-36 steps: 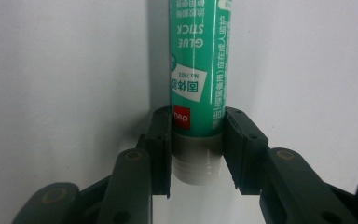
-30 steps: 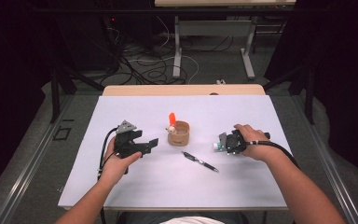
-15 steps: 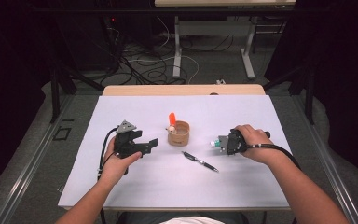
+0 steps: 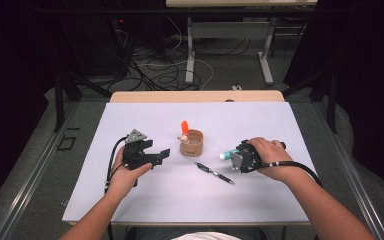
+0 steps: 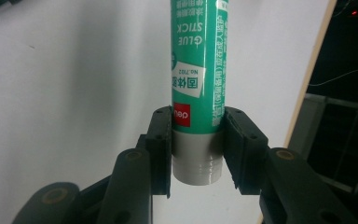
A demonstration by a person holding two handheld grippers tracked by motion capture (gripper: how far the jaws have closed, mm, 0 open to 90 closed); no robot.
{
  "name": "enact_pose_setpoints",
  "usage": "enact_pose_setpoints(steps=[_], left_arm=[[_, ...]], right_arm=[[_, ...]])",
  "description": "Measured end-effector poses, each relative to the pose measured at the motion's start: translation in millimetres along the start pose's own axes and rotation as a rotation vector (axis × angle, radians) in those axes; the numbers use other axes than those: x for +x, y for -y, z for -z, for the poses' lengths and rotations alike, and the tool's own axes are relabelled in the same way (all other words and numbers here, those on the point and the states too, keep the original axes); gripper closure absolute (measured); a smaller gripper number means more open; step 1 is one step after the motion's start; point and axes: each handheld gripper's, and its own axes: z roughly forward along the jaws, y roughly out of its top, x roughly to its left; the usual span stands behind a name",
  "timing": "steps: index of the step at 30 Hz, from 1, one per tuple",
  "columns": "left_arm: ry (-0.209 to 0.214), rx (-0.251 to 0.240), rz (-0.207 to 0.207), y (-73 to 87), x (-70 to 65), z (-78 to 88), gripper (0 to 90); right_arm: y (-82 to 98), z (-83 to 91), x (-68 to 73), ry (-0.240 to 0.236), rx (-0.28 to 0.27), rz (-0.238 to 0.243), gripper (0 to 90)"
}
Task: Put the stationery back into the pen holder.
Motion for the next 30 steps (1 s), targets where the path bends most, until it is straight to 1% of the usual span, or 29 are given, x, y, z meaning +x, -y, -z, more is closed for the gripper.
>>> enact_pose_setpoints(steps=[1, 3, 4, 5, 6, 7, 9, 10, 11, 13, 14, 15, 16, 20, 21, 22, 23, 24, 25, 27, 28, 29, 30], left_arm=[[0.0, 0.0, 0.0, 0.0, 0.0, 0.0, 17.8], [-0.001, -0.001, 0.0, 0.0, -0.1, -0.1, 17.8], [-0.001, -0.001, 0.001, 0.1, -0.1, -0.1, 17.9], [-0.001, 0.0, 0.0, 0.1, -0.2, -0.2, 17.8], [0.0, 0.0, 0.001, 0.1, -0.3, -0.2, 17.8], [0.0, 0.0, 0.0, 0.1, -0.4, -0.2, 17.8], [0.0, 0.0, -0.001, 0.1, -0.5, -0.2, 17.8], [0.001, 0.0, 0.0, 0.1, -0.6, -0.3, 17.8], [0.001, 0.001, -0.004, 0.0, -0.5, -0.3, 17.8], [0.001, 0.001, -0.001, 0.0, -0.8, -0.3, 17.9], [0.0, 0.004, -0.002, -0.1, -0.9, -0.2, 17.8], [0.006, 0.009, 0.005, -0.1, -1.2, 0.0, 17.8], [0.006, 0.011, 0.004, -0.2, -1.2, 0.1, 17.8], [0.004, 0.009, -0.006, -0.5, -1.0, 0.3, 17.8], [0.001, -0.001, -0.006, -0.3, -1.7, -0.3, 17.8], [0.004, 0.009, -0.017, -0.9, -1.6, 0.3, 17.8], [0.007, 0.008, -0.01, -0.9, -2.5, 0.1, 17.9], [0.004, 0.006, -0.018, -1.2, -2.5, 0.2, 17.9], [0.004, 0.003, -0.022, -1.2, -2.9, 0.1, 17.9], [0.009, 0.003, -0.014, -1.4, -4.5, -0.1, 17.9], [0.013, 0.011, -0.023, -2.0, -4.5, 0.6, 17.9], [0.012, 0.002, -0.022, -1.9, -5.9, -0.2, 17.9], [0.023, 0.012, -0.019, -2.4, -7.0, 0.5, 17.9]], right_arm=[[-1.7, 2.4, 1.1, 0.011, 0.013, 0.003, 65.2], [-4.2, 4.8, 0.7, 0.042, -0.002, 0.03, 65.2], [-5.0, 6.1, 3.0, 0.055, -0.005, 0.011, 65.2], [-6.6, 6.8, 1.2, 0.067, -0.016, 0.042, 65.2], [-8.0, 8.9, 1.6, 0.089, -0.008, 0.048, 65.2], [-9.2, 9.6, 1.3, 0.107, -0.018, 0.069, 65.2], [-12.5, 12.8, 1.9, 0.145, -0.023, 0.081, 65.2], [-14.1, 14.6, 2.6, 0.172, -0.029, 0.085, 65.2], [-16.2, 16.1, 1.6, 0.193, -0.035, 0.115, 65.2], [-19.9, 19.6, 3.0, 0.231, -0.037, 0.124, 65.2], [-21.4, 21.1, 5.0, 0.253, -0.043, 0.114, 65.2], [-23.0, 22.2, 5.9, 0.277, -0.048, 0.115, 65.2], [-24.9, 23.9, 5.2, 0.293, -0.048, 0.136, 65.2], [-31.1, 27.8, 6.6, 0.371, -0.077, 0.151, 65.2], [-32.3, 28.6, 7.7, 0.39, -0.082, 0.149, 65.2], [-34.1, 30.4, 7.1, 0.389, -0.077, 0.16, 65.2], [-35.6, 31.1, 7.1, 0.417, -0.089, 0.176, 65.2], [-37.4, 32.6, 7.7, 0.409, -0.083, 0.175, 65.2], [-38.8, 33.1, 8.1, 0.422, -0.089, 0.193, 65.2], [-41.1, 34.8, 11.3, 0.459, -0.09, 0.205, 65.2], [-42.5, 35.5, 12.3, 0.468, -0.092, 0.222, 65.2], [-43.8, 36.5, 13.5, 0.481, -0.091, 0.235, 65.3], [-44.2, 36.1, 16.6, 0.521, -0.102, 0.237, 65.3]])
